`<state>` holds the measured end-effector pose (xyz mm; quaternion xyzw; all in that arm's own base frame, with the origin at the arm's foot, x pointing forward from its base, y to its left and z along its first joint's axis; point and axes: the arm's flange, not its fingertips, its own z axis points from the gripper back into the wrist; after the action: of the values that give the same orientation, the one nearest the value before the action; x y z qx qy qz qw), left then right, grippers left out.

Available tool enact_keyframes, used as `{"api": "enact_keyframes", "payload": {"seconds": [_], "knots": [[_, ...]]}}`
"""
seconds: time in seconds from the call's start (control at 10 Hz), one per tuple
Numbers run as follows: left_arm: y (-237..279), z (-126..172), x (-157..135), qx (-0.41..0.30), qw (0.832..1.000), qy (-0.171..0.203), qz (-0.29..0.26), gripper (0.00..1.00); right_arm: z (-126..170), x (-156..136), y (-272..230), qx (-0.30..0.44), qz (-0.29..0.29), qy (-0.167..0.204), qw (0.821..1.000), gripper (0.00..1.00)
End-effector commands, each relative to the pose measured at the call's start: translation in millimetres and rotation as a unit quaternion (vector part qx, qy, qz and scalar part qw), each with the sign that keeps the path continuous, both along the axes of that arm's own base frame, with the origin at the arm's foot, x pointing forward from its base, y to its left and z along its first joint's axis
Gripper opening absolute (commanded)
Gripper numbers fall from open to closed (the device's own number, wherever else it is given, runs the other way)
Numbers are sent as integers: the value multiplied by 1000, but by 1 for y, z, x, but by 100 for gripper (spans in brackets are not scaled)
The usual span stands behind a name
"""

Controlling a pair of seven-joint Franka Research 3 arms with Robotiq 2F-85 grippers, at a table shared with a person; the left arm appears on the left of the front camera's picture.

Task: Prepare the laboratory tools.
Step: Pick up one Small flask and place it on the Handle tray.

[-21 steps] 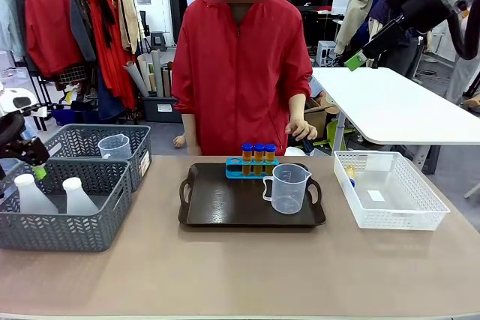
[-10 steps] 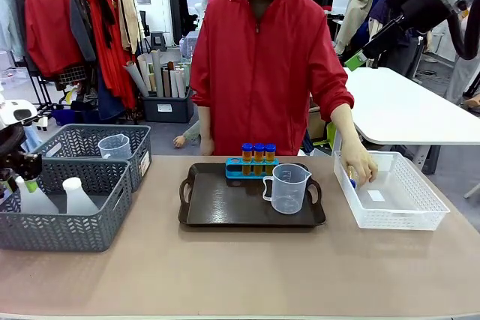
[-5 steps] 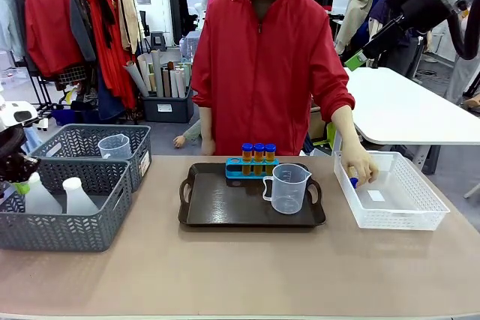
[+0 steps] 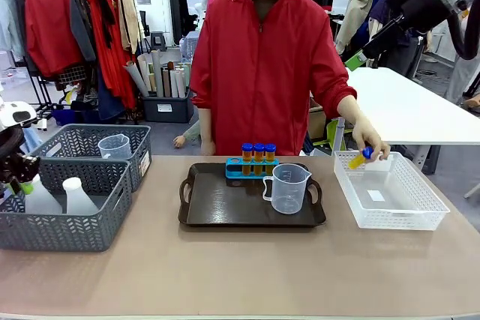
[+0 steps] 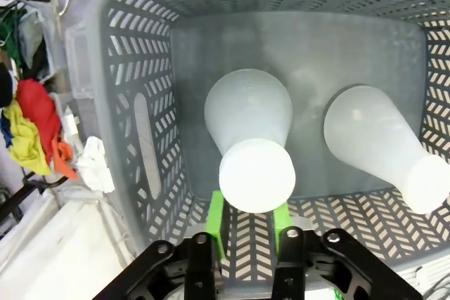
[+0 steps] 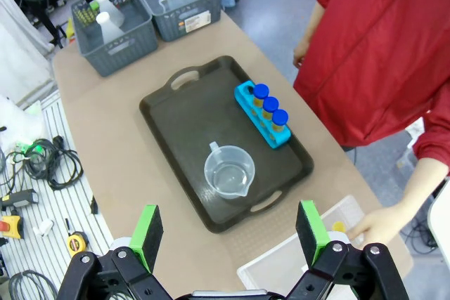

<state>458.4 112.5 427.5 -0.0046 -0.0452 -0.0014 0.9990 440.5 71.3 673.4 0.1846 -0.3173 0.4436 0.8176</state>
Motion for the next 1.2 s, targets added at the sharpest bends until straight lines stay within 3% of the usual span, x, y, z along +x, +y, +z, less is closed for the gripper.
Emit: {"api": "enact_keyframes", "payload": {"seconds": [0.0, 1.0, 1.1], "knots": [[5, 7, 13, 10, 1000, 0, 4, 99, 1, 0, -1, 3, 4, -2, 1000, 100], [-5, -6, 43, 4, 1000, 3, -13, 100, 1, 0, -1, 3, 4, -2, 1000, 100], [-6, -5, 42, 8, 1000, 5, -9, 81, 1, 0, -1, 3, 4, -2, 1000, 100]]}}
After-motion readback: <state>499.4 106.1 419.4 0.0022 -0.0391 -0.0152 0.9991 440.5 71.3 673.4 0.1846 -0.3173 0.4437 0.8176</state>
